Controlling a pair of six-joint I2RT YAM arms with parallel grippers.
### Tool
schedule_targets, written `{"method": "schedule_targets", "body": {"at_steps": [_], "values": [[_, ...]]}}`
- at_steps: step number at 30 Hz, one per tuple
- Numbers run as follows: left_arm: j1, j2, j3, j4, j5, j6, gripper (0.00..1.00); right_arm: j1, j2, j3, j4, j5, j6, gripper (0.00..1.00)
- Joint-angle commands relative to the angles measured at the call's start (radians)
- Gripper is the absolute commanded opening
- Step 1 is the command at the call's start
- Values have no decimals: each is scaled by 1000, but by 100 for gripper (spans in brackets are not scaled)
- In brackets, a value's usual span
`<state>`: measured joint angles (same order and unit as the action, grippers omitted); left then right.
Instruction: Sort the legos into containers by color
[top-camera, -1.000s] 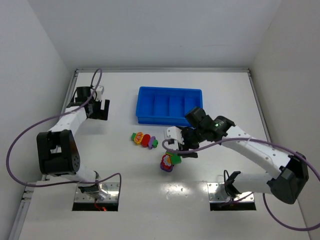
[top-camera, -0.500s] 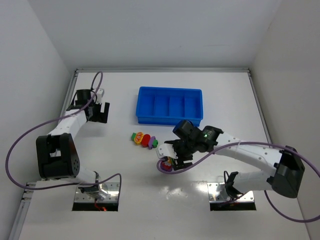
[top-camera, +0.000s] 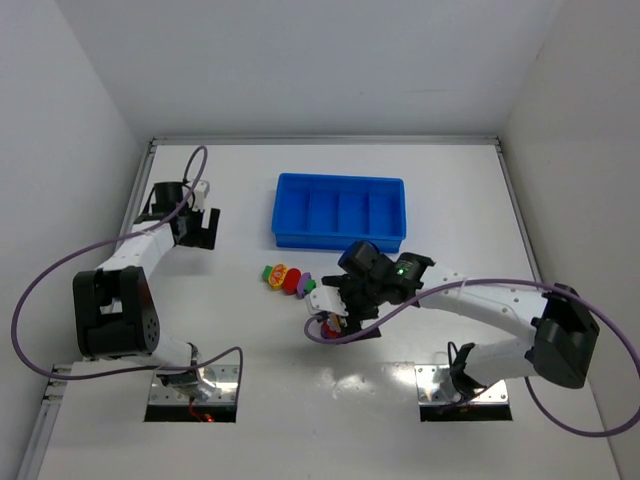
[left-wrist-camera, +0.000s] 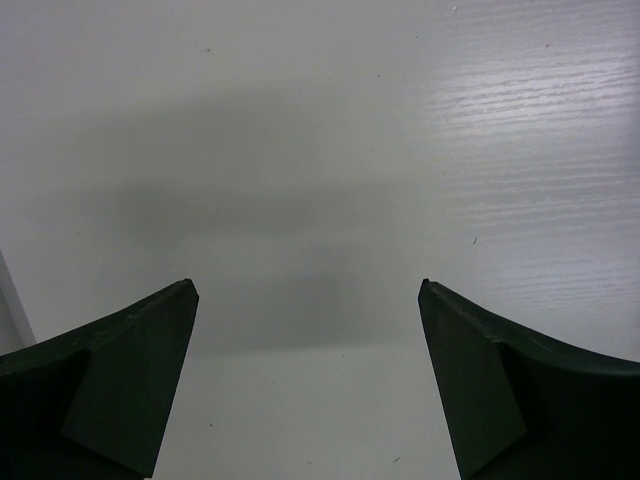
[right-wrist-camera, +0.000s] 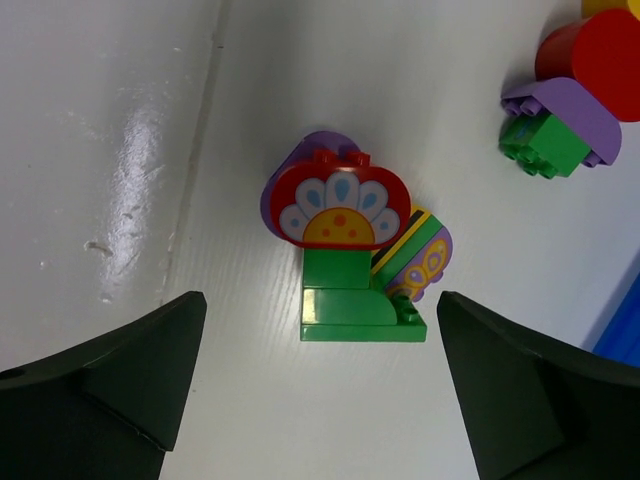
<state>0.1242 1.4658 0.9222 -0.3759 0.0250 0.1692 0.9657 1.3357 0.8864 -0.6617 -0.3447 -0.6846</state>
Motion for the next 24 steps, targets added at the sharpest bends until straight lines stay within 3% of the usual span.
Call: {"method": "schedule_targets", "body": {"at_steps": [1, 24], "values": [[11, -24, -9, 19, -8, 6, 100, 18, 19, -3, 73, 41, 22, 100], [11, -33, -83, 46, -39, 15, 100, 45, 172, 39, 123, -42, 31, 100]]}}
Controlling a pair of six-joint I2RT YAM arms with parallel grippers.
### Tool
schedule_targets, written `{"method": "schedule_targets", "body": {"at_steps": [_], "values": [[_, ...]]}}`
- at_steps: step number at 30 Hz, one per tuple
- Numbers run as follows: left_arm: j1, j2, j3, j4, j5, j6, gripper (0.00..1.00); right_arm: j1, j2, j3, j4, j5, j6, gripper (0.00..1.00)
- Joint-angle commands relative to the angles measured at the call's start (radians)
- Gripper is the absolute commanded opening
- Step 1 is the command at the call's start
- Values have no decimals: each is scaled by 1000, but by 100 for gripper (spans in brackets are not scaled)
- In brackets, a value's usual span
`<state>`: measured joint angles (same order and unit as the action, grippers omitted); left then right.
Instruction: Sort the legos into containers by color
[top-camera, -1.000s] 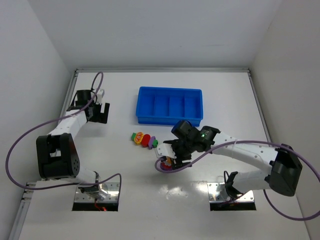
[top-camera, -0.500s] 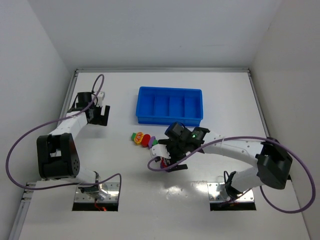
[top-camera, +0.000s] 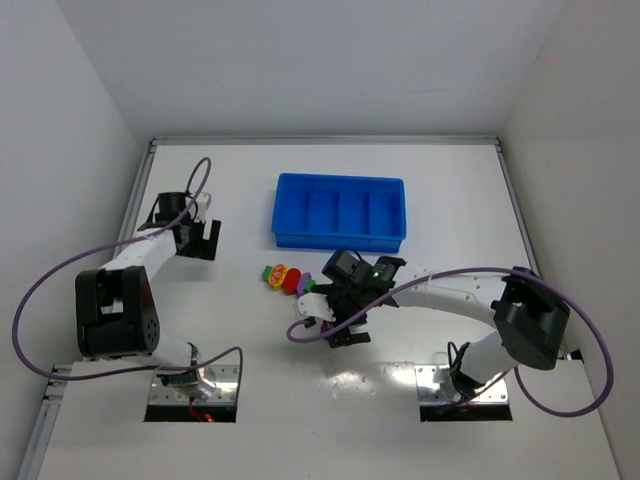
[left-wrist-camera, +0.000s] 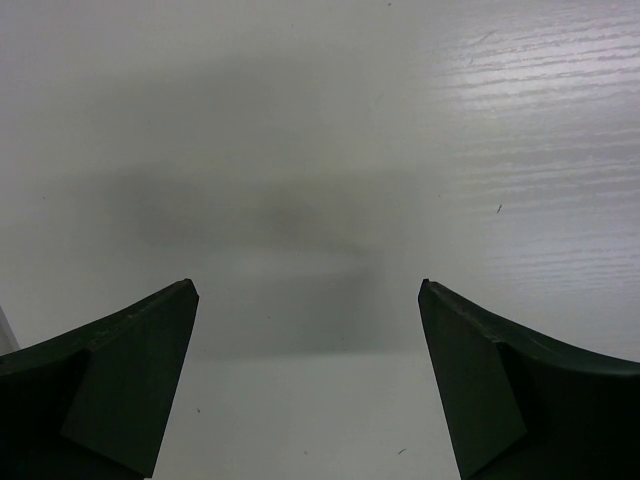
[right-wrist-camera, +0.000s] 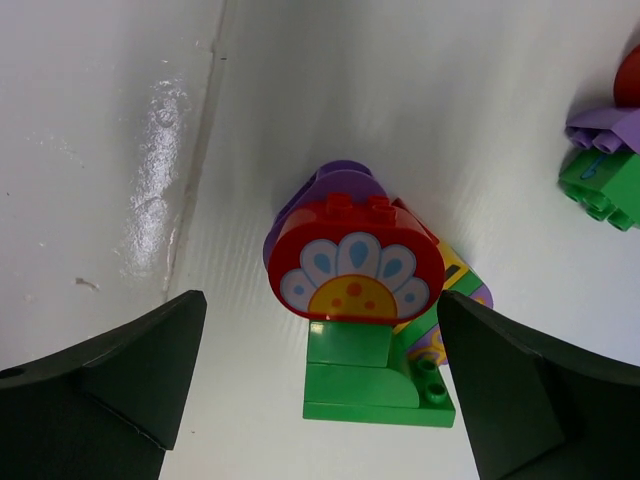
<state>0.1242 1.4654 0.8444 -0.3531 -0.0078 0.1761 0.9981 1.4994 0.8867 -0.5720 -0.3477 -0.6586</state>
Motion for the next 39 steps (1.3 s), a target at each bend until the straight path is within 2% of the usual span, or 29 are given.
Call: {"method": "schedule_targets", "body": {"at_steps": [1, 17, 29, 35, 39], "values": [[11, -33, -14, 23, -15, 8, 100, 13, 9, 38, 34, -39, 5, 100], [11, -42, -42, 32, -24, 8, 100, 13, 58, 67, 52, -57, 5, 100], [11, -51, -61, 32, -34, 8, 100, 13, 96, 67, 80, -57, 24, 93], [11, -51, -70, 42, -43, 8, 100, 4, 105, 67, 89, -57, 33, 81], [11, -51, -79, 42, -43, -1, 100, 4, 105, 57, 109, -48, 42, 65]]}}
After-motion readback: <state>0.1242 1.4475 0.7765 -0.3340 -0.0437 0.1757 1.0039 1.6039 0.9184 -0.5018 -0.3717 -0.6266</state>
